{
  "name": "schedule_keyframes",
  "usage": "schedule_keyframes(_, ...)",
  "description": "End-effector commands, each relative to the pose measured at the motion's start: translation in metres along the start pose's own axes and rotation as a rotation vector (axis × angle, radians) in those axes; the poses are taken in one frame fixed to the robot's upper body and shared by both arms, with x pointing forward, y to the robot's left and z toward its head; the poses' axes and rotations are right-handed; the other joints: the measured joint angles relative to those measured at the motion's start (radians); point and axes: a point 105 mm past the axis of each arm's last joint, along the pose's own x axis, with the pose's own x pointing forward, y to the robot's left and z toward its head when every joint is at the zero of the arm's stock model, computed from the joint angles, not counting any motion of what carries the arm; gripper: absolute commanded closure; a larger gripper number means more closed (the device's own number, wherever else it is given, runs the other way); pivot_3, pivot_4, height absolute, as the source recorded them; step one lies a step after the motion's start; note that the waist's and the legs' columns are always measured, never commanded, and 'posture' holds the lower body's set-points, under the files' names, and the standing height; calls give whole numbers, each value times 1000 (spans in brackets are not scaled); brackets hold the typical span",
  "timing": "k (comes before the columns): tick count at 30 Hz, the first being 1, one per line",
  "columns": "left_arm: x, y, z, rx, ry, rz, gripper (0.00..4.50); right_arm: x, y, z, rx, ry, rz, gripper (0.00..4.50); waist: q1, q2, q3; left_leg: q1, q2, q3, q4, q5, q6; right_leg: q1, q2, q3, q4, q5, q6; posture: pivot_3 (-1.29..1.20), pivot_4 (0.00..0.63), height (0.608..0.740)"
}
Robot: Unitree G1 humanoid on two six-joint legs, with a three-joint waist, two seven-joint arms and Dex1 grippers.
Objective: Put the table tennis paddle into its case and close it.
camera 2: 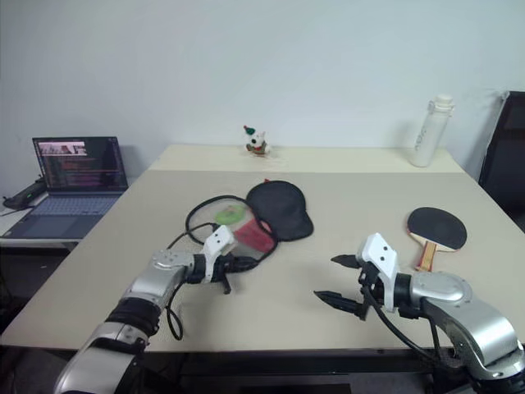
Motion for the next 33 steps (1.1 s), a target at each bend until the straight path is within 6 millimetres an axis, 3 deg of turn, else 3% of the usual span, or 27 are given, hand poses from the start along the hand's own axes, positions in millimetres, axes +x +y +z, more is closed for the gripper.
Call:
schedule_keyframes(1, 7, -23, 12, 123, 36, -204, 4477, -11, -1, 10, -58, -23, -41, 0, 4, 0, 0, 0, 0, 0, 0, 0, 0, 0, 0, 0, 0, 0, 0, 0, 150, 740)
schedule_keyframes(8, 4, -36, 20, 273, 101, -415, 4477, -17, 1, 7, -43, -20, -74, 0, 6, 0, 0, -1, 0, 0, 0, 0, 0, 0, 0, 0, -1, 0, 0, 0, 150, 740)
schedule_keyframes(17, 4, -18, 22, 323, 86, -338, 4477, -12, -2, 11, -33, -36, -99, 0, 3, -2, 1, -1, 0, 0, 0, 0, 0, 0, 0, 0, -1, 0, 0, 0, 150, 740)
schedule_keyframes(22, -4, -13, 31, 263, -27, -247, 2817, -5, -15, 14, 6, -63, -156, 0, -1, -3, 2, -1, 1, 0, 0, 0, 0, -1, 0, -1, 0, 0, 0, 0, 150, 740)
schedule_keyframes(25, -24, -13, 31, 116, -86, -226, 1790, 3, -30, 15, 51, -81, -228, 0, -8, -3, 2, -1, 1, 0, 0, 0, 0, -1, 0, 0, 1, 0, 0, 0, 150, 740)
schedule_keyframes(29, -53, -16, 28, -25, -146, -174, 1790, 16, -54, 7, 164, -46, -332, 0, -12, -3, 2, -1, 2, -1, 0, 0, 0, -3, 2, 0, 4, -1, -1, 0, 150, 740)
schedule_keyframes(33, -76, -14, 43, -132, -270, -59, 1790, 34, -84, -7, 290, 15, -453, 0, -10, -3, 2, 0, 4, -1, 0, 0, 0, -4, 2, 0, 5, 0, -3, 0, 150, 740)
